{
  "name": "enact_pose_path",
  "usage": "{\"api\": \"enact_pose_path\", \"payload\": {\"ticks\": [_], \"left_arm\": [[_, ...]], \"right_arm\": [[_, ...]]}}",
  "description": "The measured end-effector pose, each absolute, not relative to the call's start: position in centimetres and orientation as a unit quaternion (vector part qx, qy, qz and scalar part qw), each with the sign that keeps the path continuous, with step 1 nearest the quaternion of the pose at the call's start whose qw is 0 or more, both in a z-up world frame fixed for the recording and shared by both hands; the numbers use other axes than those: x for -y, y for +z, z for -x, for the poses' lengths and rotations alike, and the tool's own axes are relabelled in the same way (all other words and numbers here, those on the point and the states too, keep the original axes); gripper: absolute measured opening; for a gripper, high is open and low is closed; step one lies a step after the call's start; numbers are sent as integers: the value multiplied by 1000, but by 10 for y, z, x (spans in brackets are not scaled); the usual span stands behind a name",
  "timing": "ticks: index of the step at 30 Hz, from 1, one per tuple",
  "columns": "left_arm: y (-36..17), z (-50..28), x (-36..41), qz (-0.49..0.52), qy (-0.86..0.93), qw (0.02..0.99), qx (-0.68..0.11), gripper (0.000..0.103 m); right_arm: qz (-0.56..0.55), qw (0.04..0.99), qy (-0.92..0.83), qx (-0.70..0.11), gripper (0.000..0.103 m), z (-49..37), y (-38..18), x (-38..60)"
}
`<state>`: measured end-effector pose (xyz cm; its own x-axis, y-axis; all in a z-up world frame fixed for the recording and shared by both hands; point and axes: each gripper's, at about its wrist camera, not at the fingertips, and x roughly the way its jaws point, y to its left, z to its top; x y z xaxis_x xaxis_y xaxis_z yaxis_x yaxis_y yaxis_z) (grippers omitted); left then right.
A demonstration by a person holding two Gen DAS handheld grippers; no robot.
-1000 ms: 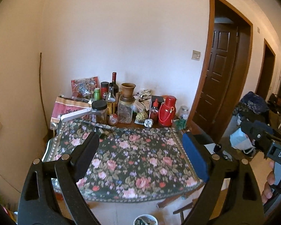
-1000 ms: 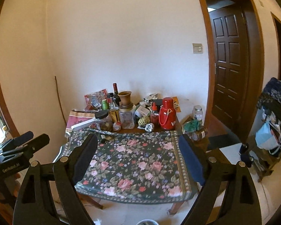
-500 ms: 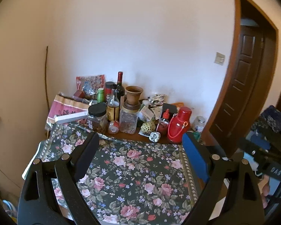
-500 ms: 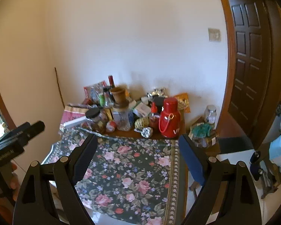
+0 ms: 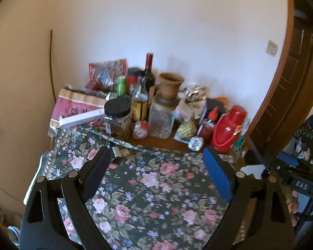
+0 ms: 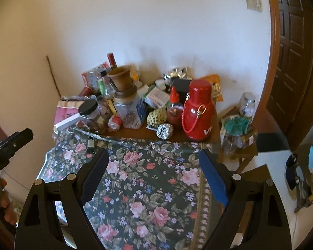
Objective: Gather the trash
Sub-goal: 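Grasp the foil ball with the right tool while the left tool grasps the green bottle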
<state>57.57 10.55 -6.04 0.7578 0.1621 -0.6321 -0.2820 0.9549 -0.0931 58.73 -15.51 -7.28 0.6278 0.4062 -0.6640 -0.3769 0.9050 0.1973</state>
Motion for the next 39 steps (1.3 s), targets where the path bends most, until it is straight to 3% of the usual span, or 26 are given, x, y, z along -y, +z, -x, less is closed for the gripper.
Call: {"api": "enact_pose_path", "payload": {"ticks": [11, 17, 25, 28, 32, 33, 36, 39], "left_arm": [[-180, -675, -227, 155, 143, 864, -458, 90], [-243, -713, -254, 154, 157, 838, -499, 83], [-289, -732, -268, 174, 156, 820, -523, 76], [-294, -734, -270, 167, 154, 821, -524, 76], [-296, -735, -269, 161, 153, 821, -526, 71], [-296, -735, -269, 160, 155, 820, -527, 67], [-300, -739, -274, 171, 161, 815, -530, 61], [-310, -744, -277, 188, 163, 808, -534, 46]], "right_arm": [[-42, 865, 157, -476, 86, -695, -162, 94], [-36, 854, 123, -505, 86, -747, -217, 67], [-50, 854, 64, -513, 85, -794, -265, 59], [-44, 855, 45, -514, 82, -800, -272, 59], [-41, 860, 51, -506, 71, -802, -274, 59], [-39, 863, 56, -501, 68, -801, -272, 59], [-16, 864, 54, -500, 47, -796, -270, 56], [-2, 864, 60, -499, 46, -791, -267, 56]]}}
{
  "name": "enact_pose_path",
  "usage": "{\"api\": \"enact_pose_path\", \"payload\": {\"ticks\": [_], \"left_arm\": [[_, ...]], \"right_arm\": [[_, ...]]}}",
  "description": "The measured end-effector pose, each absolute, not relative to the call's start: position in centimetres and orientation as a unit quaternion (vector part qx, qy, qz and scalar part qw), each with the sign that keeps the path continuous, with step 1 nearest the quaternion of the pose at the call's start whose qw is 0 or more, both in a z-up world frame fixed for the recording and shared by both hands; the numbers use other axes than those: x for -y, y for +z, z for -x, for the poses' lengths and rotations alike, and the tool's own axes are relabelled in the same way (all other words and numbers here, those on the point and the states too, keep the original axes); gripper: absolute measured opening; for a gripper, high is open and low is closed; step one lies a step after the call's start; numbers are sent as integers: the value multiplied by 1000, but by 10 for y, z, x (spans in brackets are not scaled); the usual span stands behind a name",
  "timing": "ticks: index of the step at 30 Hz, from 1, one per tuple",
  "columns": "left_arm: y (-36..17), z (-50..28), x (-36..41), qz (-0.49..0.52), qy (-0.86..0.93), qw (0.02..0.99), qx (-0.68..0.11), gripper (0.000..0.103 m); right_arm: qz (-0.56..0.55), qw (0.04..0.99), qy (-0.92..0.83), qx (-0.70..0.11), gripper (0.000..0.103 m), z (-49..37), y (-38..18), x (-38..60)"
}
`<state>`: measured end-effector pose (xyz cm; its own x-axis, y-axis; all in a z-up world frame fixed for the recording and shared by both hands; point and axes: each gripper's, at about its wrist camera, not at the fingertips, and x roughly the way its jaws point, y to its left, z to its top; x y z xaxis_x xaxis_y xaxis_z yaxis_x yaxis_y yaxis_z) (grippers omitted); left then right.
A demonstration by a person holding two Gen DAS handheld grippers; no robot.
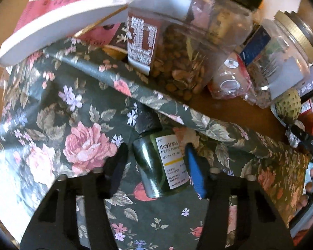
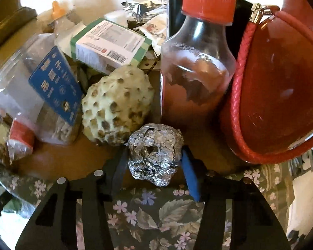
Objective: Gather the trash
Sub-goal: 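Grasp the foil ball with the right tool while the left tool grasps the green bottle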
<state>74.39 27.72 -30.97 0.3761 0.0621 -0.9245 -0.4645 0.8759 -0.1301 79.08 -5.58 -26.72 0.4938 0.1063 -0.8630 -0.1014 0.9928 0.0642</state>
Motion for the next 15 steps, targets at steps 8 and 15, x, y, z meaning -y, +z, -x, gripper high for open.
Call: {"api": "enact_pose_path", "payload": {"ticks": [8, 15], "left_arm": [[-307, -730, -255, 182, 153, 814, -530, 41], [-247, -692, -209, 173, 118, 849, -485, 41]], "right_arm": [[-25, 868, 97, -487, 45, -751, -231, 70], [-39, 879, 132, -456, 45, -696, -181, 94]]}}
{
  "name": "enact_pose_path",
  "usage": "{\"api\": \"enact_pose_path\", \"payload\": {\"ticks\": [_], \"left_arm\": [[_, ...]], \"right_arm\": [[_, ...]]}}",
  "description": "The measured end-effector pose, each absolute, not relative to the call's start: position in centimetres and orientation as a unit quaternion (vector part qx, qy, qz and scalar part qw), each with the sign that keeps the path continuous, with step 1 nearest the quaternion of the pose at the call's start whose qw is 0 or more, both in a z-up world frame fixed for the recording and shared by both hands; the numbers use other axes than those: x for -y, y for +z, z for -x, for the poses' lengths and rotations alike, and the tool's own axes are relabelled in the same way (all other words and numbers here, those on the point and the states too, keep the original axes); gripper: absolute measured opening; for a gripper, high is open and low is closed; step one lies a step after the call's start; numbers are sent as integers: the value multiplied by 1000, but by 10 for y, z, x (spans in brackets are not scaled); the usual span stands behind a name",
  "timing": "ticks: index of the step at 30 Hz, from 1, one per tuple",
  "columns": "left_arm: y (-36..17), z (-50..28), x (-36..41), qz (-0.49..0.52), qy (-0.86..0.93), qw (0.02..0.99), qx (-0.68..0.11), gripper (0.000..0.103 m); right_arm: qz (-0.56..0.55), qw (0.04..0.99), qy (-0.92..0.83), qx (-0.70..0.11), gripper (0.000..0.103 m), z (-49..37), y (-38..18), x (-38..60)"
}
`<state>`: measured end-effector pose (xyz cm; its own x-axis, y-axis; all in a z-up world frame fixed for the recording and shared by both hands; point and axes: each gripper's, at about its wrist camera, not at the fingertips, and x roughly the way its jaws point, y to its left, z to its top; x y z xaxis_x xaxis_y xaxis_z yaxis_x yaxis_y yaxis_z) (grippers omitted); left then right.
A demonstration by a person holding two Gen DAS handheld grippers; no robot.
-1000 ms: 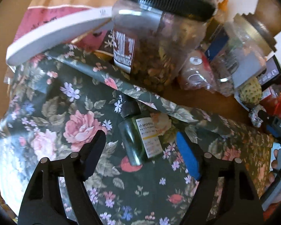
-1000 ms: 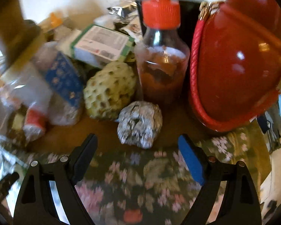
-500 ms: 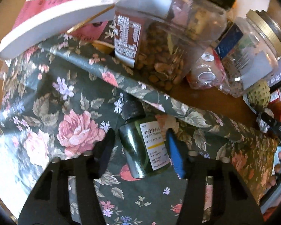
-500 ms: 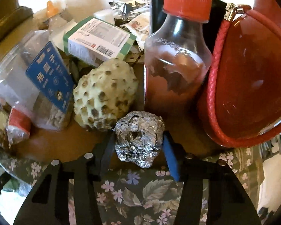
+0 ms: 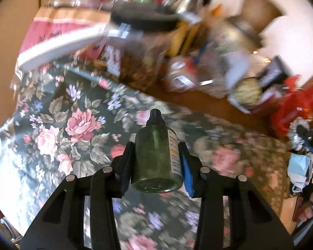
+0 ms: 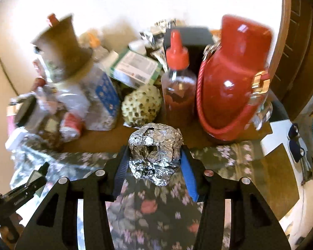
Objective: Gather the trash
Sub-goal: 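Grasp the foil ball with the right tool while the left tool grasps the green bottle, then lift the foil ball and green bottle and carry them over the bucket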
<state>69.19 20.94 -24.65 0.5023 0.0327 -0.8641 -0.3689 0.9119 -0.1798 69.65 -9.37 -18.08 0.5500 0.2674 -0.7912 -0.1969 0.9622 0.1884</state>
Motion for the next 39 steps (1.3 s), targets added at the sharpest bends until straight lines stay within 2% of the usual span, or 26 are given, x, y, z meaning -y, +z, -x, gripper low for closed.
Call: {"api": "enact_pose_path", "payload": {"ticks": [9, 19, 30, 39], "left_arm": [[-126, -621, -121, 129, 89, 915, -372, 41], [-37, -508, -49, 117, 84, 953, -268, 41], [1, -423, -19, 108, 51, 969, -216, 41], [9, -346, -35, 87, -10, 974, -207, 41]], "right_arm": [[-21, 894, 162, -418, 45, -648, -132, 125], [-22, 915, 246, -320, 45, -570, -61, 161], [-14, 918, 290, -269, 45, -483, -22, 177], [-26, 932, 255, -254, 45, -402, -16, 164]]}}
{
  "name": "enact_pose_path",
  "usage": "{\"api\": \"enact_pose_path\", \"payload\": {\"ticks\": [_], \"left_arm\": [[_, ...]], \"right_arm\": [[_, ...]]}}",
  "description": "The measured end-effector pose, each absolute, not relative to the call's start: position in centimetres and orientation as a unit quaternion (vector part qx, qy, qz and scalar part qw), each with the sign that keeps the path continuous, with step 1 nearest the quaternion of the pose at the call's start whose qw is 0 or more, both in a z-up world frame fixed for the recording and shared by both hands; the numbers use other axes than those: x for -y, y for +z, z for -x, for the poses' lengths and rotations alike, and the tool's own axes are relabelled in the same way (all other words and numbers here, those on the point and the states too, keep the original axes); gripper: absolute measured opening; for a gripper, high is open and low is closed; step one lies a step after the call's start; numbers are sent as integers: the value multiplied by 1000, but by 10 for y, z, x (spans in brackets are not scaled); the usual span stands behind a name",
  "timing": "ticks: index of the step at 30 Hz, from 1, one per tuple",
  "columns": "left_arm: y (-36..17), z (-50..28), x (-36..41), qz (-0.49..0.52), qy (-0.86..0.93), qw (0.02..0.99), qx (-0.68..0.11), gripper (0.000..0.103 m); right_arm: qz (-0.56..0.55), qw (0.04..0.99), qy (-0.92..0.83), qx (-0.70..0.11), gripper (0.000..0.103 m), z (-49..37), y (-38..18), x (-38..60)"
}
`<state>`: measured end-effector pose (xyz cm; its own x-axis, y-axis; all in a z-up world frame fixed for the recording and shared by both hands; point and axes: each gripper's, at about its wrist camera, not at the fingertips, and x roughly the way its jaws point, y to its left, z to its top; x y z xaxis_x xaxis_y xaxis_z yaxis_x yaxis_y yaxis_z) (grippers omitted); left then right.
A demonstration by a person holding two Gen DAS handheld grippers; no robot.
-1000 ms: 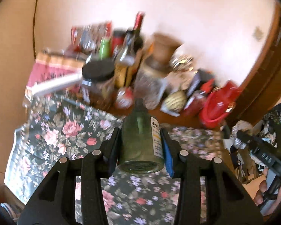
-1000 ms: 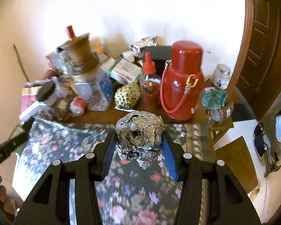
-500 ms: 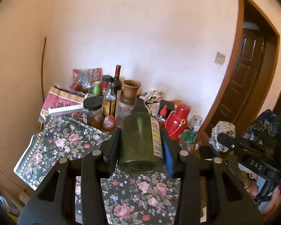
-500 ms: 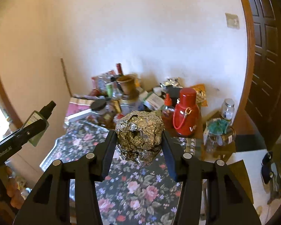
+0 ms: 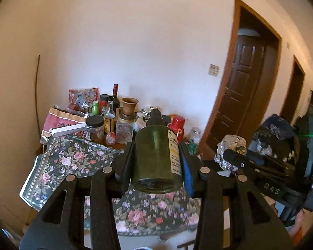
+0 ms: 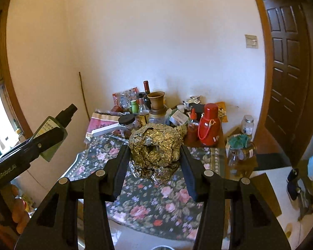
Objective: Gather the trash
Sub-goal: 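Lift the foil ball and green bottle and carry them over the bucket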
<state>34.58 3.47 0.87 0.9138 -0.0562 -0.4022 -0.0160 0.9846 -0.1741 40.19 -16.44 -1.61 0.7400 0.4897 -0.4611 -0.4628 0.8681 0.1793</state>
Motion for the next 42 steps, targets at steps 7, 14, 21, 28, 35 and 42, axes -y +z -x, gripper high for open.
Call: {"api": "enact_pose_path", "payload": {"ticks": [7, 14, 21, 28, 35, 42], "left_arm": [[1, -265, -61, 73, -33, 972, -219, 41], [-12, -213, -71, 72, -60, 967, -238, 41], [-36, -198, -56, 75, -86, 953, -281, 41], [-66, -206, -36, 84, -76, 939, -326, 41], [-135, -247, -17, 98, -52, 906, -408, 41], [-236, -275, -12, 124, -38, 865, -486, 41]], "right_arm": [[-47, 939, 233, -247, 45, -317, -17, 140], [-49, 940, 211, -265, 45, -253, -30, 127], [-52, 936, 180, -298, 45, -227, -44, 139], [-50, 923, 177, -337, 45, -230, -68, 156], [-49, 896, 183, -401, 45, -258, -122, 175], [-30, 863, 174, -473, 45, -283, -205, 186]]}}
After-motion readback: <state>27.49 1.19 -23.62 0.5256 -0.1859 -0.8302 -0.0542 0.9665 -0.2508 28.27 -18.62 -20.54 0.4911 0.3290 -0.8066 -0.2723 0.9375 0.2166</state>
